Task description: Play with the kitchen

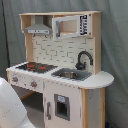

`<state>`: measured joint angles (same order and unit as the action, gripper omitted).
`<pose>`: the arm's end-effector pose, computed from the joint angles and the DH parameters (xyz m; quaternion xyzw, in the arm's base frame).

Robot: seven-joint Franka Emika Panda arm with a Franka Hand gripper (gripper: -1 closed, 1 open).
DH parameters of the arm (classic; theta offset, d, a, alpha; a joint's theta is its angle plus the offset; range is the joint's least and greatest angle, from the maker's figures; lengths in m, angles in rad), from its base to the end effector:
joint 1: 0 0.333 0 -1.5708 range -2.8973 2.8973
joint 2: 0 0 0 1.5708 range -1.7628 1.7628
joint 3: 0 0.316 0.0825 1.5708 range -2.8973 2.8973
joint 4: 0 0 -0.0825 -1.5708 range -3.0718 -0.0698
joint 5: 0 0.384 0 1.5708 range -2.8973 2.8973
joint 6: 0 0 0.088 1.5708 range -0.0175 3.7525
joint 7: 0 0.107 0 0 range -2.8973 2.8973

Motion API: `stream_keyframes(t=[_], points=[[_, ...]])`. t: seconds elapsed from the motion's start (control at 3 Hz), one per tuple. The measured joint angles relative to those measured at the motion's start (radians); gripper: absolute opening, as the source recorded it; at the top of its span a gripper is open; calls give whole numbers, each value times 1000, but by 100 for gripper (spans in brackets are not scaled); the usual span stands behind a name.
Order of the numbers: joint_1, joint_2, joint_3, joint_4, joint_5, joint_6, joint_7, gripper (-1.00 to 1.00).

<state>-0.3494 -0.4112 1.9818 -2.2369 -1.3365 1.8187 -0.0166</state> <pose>0.0361 0.5197 0.3353 0.2232 0.6575 0.2924 0.6576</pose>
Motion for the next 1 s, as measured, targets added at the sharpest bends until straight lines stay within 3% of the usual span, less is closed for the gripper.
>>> stream_keyframes(t=[0.33, 0.67, 1.0], points=[[6, 1, -17, 22, -1, -99, 1, 100], [12, -19, -14, 116, -26, -117, -8, 100], [-6, -73, -6, 178, -31, -92, 54, 100]])
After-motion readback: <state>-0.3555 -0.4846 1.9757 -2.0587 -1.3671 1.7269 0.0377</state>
